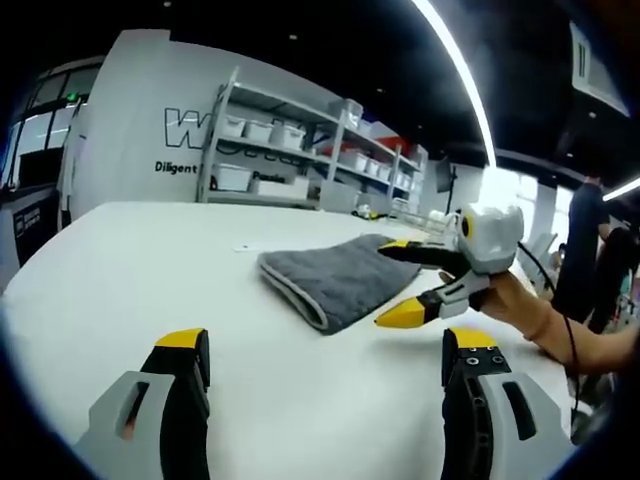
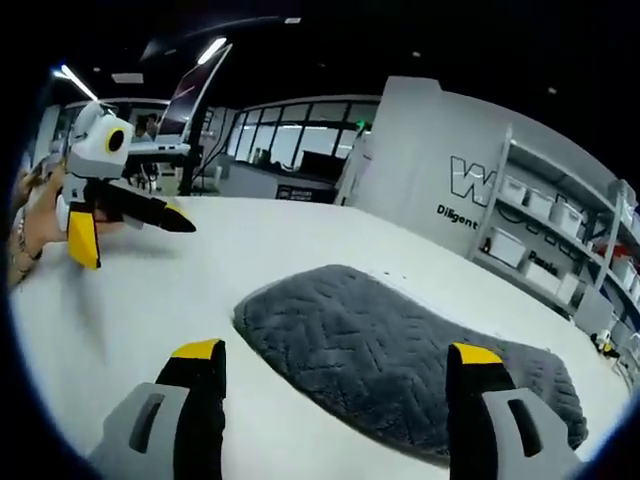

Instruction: Open the folded towel by lifting each exposed corner and separating the folded layers until the towel lies flat within the target outline without major curled edges

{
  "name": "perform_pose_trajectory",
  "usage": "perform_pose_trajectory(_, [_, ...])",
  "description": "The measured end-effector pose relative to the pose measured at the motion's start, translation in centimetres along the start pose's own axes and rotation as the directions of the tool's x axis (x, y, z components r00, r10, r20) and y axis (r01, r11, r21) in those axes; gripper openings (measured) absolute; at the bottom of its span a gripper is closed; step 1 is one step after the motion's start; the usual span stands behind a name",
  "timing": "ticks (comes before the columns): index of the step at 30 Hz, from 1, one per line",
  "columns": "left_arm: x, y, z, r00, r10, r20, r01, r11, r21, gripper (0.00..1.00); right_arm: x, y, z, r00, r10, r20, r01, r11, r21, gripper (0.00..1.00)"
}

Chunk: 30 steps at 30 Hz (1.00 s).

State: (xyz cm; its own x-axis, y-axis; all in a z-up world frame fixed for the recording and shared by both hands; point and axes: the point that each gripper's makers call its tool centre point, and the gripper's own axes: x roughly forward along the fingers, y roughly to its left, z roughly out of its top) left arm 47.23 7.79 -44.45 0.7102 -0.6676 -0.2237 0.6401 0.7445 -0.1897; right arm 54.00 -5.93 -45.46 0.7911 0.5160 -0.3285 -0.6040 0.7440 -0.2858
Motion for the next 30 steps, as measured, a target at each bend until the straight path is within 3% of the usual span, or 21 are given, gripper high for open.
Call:
perform_pose_trajectory(12, [-0.1, -0.1, -0.3, 1.000, 0.006, -0.018, -0.006, 1.000, 0.021, 0.95, 0.7, 2.8, 0.6, 0.997, 0.070, 0.019, -0.068, 0.995, -0.080, 0.80])
perform_pose_trajectory(18, [-0.1, 0.0, -0.3, 1.000, 0.006, -0.019, -0.006, 1.000, 0.017, 0.95, 1.6, 4.3, -0.3, 0.995, 0.101, -0.023, -0.103, 0.985, -0.137, 0.73])
perform_pose_trajectory(30, [-0.4, 0.2, 0.1, 1.000, 0.009, -0.002, -0.009, 1.000, 0.014, 0.95, 1.8, 5.3, 0.3, 0.993, 0.121, -0.011, -0.121, 0.985, -0.125, 0.72])
